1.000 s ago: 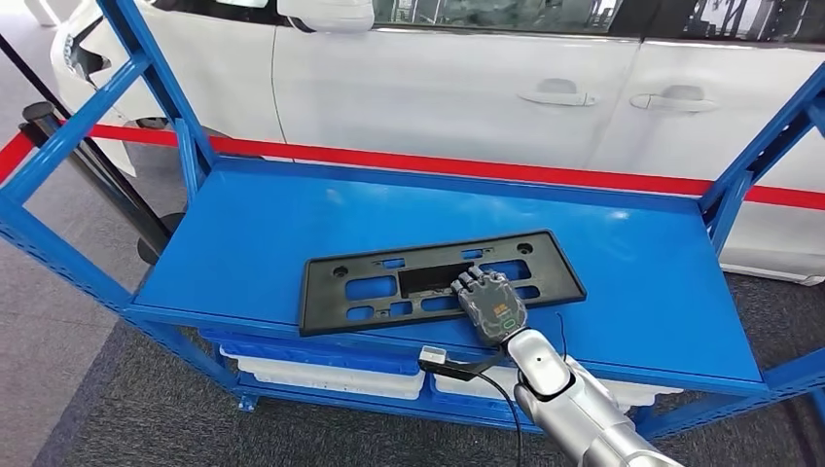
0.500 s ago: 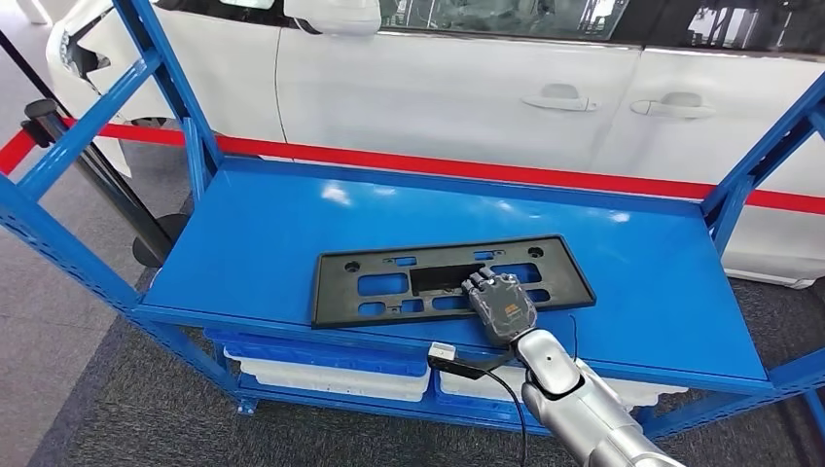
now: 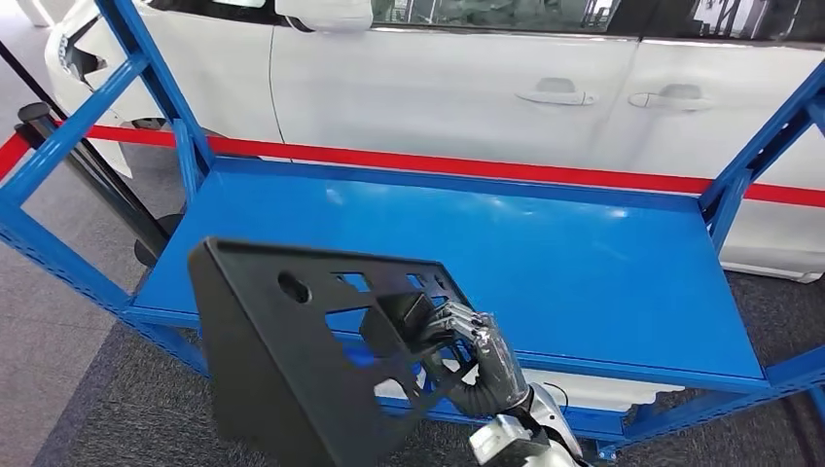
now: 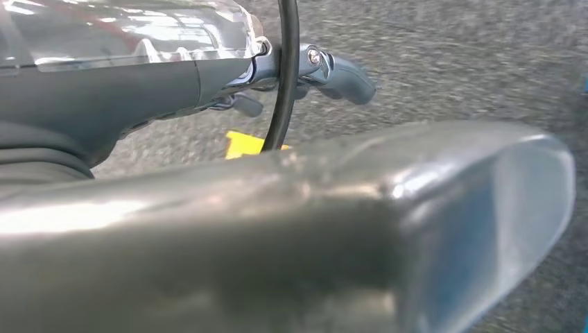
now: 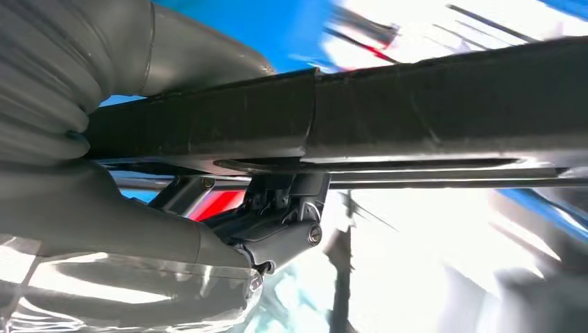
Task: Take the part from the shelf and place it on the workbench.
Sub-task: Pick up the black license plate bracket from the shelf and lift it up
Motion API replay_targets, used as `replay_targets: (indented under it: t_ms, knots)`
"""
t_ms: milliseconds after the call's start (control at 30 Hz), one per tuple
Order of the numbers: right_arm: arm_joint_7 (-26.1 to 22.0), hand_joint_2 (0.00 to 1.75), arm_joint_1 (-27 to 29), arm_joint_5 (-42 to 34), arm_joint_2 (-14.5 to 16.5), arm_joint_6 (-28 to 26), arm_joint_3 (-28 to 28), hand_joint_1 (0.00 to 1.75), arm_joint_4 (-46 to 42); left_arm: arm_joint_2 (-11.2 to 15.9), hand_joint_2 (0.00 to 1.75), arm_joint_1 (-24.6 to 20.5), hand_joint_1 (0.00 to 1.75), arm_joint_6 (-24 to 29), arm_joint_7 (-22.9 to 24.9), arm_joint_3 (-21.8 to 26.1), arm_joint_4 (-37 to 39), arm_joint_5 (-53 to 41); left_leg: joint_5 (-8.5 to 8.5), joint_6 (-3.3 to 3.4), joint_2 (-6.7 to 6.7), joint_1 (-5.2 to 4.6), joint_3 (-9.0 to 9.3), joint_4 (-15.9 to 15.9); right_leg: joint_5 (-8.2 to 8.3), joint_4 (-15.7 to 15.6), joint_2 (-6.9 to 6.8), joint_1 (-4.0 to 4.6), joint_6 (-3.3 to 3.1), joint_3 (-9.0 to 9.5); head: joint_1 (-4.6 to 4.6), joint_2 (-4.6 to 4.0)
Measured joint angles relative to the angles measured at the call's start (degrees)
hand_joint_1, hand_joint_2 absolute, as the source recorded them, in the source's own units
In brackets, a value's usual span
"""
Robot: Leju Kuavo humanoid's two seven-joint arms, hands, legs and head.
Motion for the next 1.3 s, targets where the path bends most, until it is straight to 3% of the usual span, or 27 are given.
replay_targets:
  t_ms: [67,133,167,200,233,300,333,367,500,567,633,667,700,733,833,900,967,1033,1167,1200,1233,1300]
  knots:
    - [-1.08,1.75,2.4,-1.23,-0.22,-0.8,-0.31,1.75,-5.56,-0.01,0.0,0.07,0.0,0.25,0.01,0.69,0.0,0.37,-3.19,-0.48,0.15,0.09,-2.0,4.66,0.22,-0.28,0.08,-0.22,-0.38,0.01,0.01,0.0]
    - [-1.64,1.75,4.45,-1.77,-0.96,-1.2,-0.62,1.75,-9.27,-0.03,0.0,0.11,0.0,0.31,0.02,1.2,0.0,0.53,-6.82,-0.84,0.18,0.14,-5.17,11.93,0.15,-0.22,0.17,-0.09,-0.58,-0.06,0.01,0.0]
    - [-1.82,1.75,5.24,-2.02,-1.51,-1.24,-0.71,1.75,-10.48,-0.05,0.0,0.15,0.0,0.31,0.02,1.42,0.0,0.54,-7.45,-0.96,0.18,0.15,-6.19,14.3,0.11,-0.15,0.28,-0.03,-0.62,-0.08,0.01,0.0]
    - [-2.04,1.75,5.94,-2.28,-2.07,-1.31,-0.77,1.75,-11.49,-0.06,0.0,0.17,0.0,0.32,0.02,1.62,0.0,0.55,-6.9,-1.02,0.18,0.15,-6.29,14.65,0.06,-0.04,0.43,0.0,-0.62,-0.08,0.01,0.0]
    - [-2.3,1.75,6.55,-2.55,-2.64,-1.41,-0.83,1.75,-12.32,-0.07,0.0,0.16,0.0,0.33,0.02,1.79,0.0,0.57,-5.38,-1.01,0.18,0.15,-5.41,12.87,-0.03,0.1,0.62,0.0,-0.57,-0.06,0.01,0.0]
    - [-2.73,1.75,7.49,-2.99,-3.58,-1.72,-0.92,1.75,-13.6,-0.07,0.0,0.1,0.0,0.36,-0.01,1.97,0.0,0.6,-1.66,-0.73,0.12,0.11,-1.89,5.57,-0.3,0.46,0.97,0.06,-0.28,-0.02,0.01,0.0]
    - [-2.88,1.75,7.82,-3.16,-3.93,-1.84,-1.01,1.75,-14.09,-0.08,0.0,0.07,0.0,0.37,-0.03,2.04,0.0,0.58,-0.66,-0.44,0.07,0.05,-0.49,2.55,-0.44,0.69,1.15,0.15,-0.05,-0.11,0.01,0.0]
    - [-3.02,1.75,8.16,-3.35,-4.18,-1.95,-1.14,1.75,-14.51,-0.09,0.0,0.05,0.0,0.39,-0.06,2.09,0.0,0.48,-0.28,-0.12,0.05,-0.02,0.3,0.73,-0.51,0.86,1.27,0.23,0.2,-0.24,0.01,0.0]
    - [-3.46,1.75,10.23,-4.55,-4.4,-2.42,-1.95,1.75,-15.59,-0.2,0.0,-0.01,0.0,0.61,-0.07,2.24,0.0,0.3,0.07,1.47,0.16,-0.06,0.54,-0.56,-0.86,1.35,1.41,0.13,1.3,-0.7,0.01,0.0]
    - [-3.62,1.75,11.63,-5.31,-4.39,-2.8,-2.55,1.75,-15.81,-0.36,0.0,-0.05,0.0,0.59,-0.02,2.27,0.0,0.44,0.43,2.2,0.28,0.09,0.67,-1.06,-3.45,5.35,1.34,-0.05,1.72,-2.5,0.01,0.0]
    - [-3.66,1.75,13.25,-5.93,-4.3,-2.98,-3.24,1.75,-15.72,-0.48,0.0,-0.06,0.0,0.49,0.18,2.28,0.0,0.33,0.45,2.45,0.34,0.02,0.6,-1.09,-7.04,12.92,1.31,-0.13,2.02,-6.18,0.01,0.0]
    - [-3.67,1.75,14.0,-6.08,-4.26,-2.99,-3.52,1.75,-15.63,-0.52,0.0,-0.06,0.0,0.44,0.31,2.28,0.0,0.26,0.42,2.49,0.37,-0.01,0.58,-1.07,-7.92,15.9,1.3,-0.16,2.11,-7.72,0.02,0.0]
    - [-3.67,1.75,14.62,-6.14,-4.23,-2.99,-3.73,1.75,-15.55,-0.55,0.0,-0.04,0.0,0.4,0.41,2.29,0.0,0.2,0.38,2.49,0.39,-0.03,0.61,-1.06,-7.7,17.04,1.28,-0.18,2.14,-8.42,0.02,0.0]
    - [-3.68,1.75,15.08,-6.17,-4.23,-2.99,-3.92,1.75,-15.5,-0.59,0.0,-0.04,0.0,0.37,0.48,2.3,0.0,0.19,0.33,2.45,0.41,-0.04,0.68,-1.04,-6.32,15.8,1.25,-0.18,2.09,-7.95,0.02,0.0]
    - [-3.3,1.75,15.77,-6.24,-4.23,-2.88,-4.4,1.75,-15.44,-0.79,0.0,-0.08,0.0,0.28,0.75,2.3,0.0,0.02,0.0,1.98,0.41,-0.16,0.99,-0.9,-0.76,4.53,0.86,-0.05,1.48,-2.65,0.02,0.0]
    - [-2.72,1.75,16.25,-6.67,-4.23,-2.11,-4.72,1.75,-15.16,-0.86,0.0,-0.12,0.0,0.24,1.24,2.3,0.0,-0.6,-0.21,1.37,0.41,-0.37,1.0,-0.82,-0.08,1.07,0.74,0.23,1.05,-1.12,0.01,0.0]
    - [-2.84,1.75,16.9,-7.57,-4.23,-0.49,-4.92,1.75,-14.42,-0.87,0.0,-0.13,0.0,0.26,1.6,2.24,0.0,-1.54,-0.35,0.64,0.48,-0.44,1.05,-0.9,-0.05,0.8,0.94,0.28,0.57,-1.1,0.01,0.0]
    - [-3.92,1.75,17.25,-8.57,-4.52,1.41,-4.96,1.75,-13.35,-0.89,0.0,-0.15,0.0,0.23,1.73,2.13,0.0,-2.39,-1.63,-0.06,0.54,-0.34,0.54,0.61,0.14,0.48,1.01,0.06,-0.07,-0.96,0.01,0.0]
    - [-6.44,1.75,17.04,-10.56,-5.24,5.33,-4.96,1.75,-9.38,-0.87,0.0,-0.19,0.0,-0.57,2.53,1.57,0.0,-4.88,-8.24,-0.86,0.53,-0.2,-5.31,13.68,0.31,0.45,0.91,0.12,-0.9,-0.93,0.01,0.0]
    - [-6.81,1.75,16.84,-10.38,-5.26,5.59,-4.94,1.75,-8.03,-0.87,0.0,-0.19,0.0,-0.94,2.69,1.28,0.0,-5.63,-8.44,-0.9,0.53,-0.2,-6.03,15.26,0.35,0.54,0.91,0.17,-0.95,-0.95,0.01,0.0]
    - [-7.08,1.75,16.58,-9.95,-5.27,5.5,-4.89,1.75,-6.83,-0.87,0.0,-0.21,0.0,-1.31,2.75,0.95,0.0,-6.23,-7.54,-0.86,0.52,-0.2,-5.68,14.6,0.34,0.63,0.96,0.19,-0.95,-0.97,0.01,0.0]
    - [-7.49,1.75,15.96,-9.03,-5.28,5.1,-4.68,1.75,-5.17,-0.87,0.0,-0.37,0.0,-1.78,2.5,0.21,0.0,-7.15,-3.71,-0.39,0.46,-0.26,-2.18,7.68,0.32,0.84,1.09,0.21,-0.91,-0.98,0.01,0.0]
